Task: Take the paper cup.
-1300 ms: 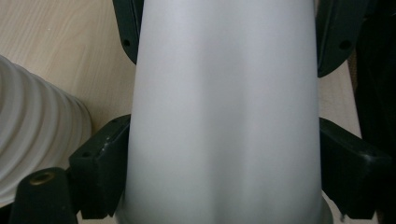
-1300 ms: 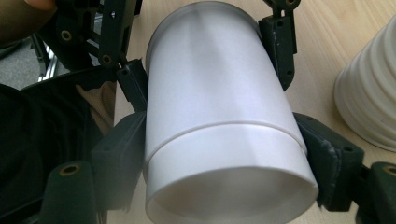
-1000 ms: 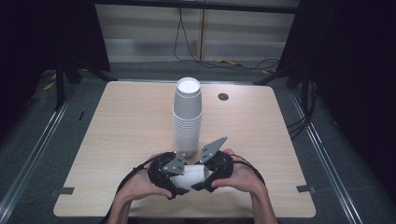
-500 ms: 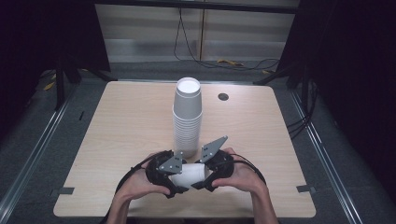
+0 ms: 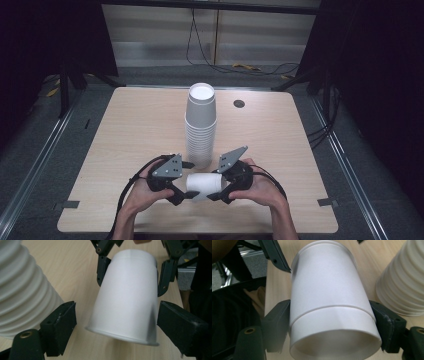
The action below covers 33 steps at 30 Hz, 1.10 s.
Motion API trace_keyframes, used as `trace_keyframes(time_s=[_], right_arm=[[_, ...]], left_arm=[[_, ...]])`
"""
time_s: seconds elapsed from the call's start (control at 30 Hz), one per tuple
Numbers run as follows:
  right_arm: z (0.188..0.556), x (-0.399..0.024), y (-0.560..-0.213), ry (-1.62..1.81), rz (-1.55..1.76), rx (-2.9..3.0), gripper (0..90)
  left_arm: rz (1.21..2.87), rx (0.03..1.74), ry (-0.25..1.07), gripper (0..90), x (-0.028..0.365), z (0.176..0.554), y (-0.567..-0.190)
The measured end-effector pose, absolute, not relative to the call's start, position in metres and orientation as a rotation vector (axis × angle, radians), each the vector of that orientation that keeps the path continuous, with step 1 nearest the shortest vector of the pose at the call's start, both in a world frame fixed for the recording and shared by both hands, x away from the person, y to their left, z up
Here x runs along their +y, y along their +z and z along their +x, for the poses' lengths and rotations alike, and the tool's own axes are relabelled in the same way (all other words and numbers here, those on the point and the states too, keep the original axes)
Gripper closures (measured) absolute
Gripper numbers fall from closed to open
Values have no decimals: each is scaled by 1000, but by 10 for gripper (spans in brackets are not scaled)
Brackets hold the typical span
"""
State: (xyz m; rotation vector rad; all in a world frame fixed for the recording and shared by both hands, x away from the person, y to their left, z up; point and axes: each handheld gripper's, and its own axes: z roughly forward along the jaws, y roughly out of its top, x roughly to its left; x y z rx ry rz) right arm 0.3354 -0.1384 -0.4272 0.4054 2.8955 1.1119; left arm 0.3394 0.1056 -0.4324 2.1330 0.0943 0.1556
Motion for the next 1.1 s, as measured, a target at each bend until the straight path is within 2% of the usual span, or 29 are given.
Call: trace_keyframes(time_s=[0.5, 1.1], right_arm=[[335, -159, -435, 1249, 511, 2745, 236], [329, -172, -447, 1510, 541, 2626, 233]], left_arm=[[1893, 286, 167, 157, 137, 328, -446], [1824, 326, 145, 156, 138, 321, -455]])
